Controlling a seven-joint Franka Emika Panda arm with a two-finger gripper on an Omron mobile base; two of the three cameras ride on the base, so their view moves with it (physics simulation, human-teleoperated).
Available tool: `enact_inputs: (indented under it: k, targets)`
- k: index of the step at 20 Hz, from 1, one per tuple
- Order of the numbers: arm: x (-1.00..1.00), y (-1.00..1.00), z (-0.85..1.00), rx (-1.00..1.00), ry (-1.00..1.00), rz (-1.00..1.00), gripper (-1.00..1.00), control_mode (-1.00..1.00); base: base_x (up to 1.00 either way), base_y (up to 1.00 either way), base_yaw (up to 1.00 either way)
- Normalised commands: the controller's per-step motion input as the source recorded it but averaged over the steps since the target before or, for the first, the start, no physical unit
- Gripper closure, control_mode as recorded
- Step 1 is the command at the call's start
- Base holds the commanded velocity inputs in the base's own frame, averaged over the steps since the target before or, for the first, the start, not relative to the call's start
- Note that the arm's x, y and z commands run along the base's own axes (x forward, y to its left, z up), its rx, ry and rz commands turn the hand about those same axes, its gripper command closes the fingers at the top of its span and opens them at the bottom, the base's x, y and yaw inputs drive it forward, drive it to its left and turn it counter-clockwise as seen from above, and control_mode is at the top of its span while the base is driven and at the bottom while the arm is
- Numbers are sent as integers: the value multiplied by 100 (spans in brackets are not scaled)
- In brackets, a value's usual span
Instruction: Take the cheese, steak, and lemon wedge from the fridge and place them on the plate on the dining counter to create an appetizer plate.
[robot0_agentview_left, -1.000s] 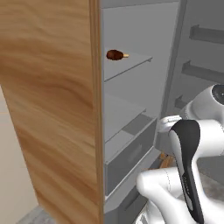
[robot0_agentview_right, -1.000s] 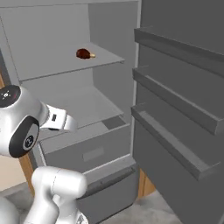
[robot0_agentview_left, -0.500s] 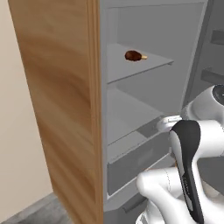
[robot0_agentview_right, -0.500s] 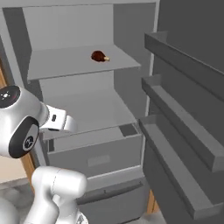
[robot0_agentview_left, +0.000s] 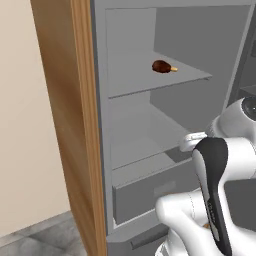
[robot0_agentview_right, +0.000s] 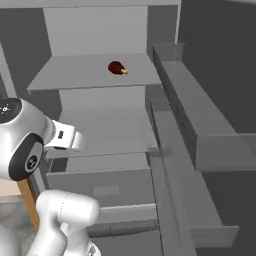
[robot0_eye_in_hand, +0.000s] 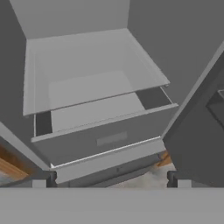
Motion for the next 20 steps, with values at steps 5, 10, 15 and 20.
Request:
enact_inputs:
  k: [5, 10, 15, 20]
  targets:
    - [0, 0, 0, 0, 0, 0, -100, 100, 24, -39, 26]
    - [0, 0, 0, 0, 0, 0, -100, 100, 73, 17, 13]
    - [0, 0, 0, 0, 0, 0, -100, 100, 46, 11, 0]
    - [30, 2, 4, 0, 0, 0, -100, -100, 8, 2, 0]
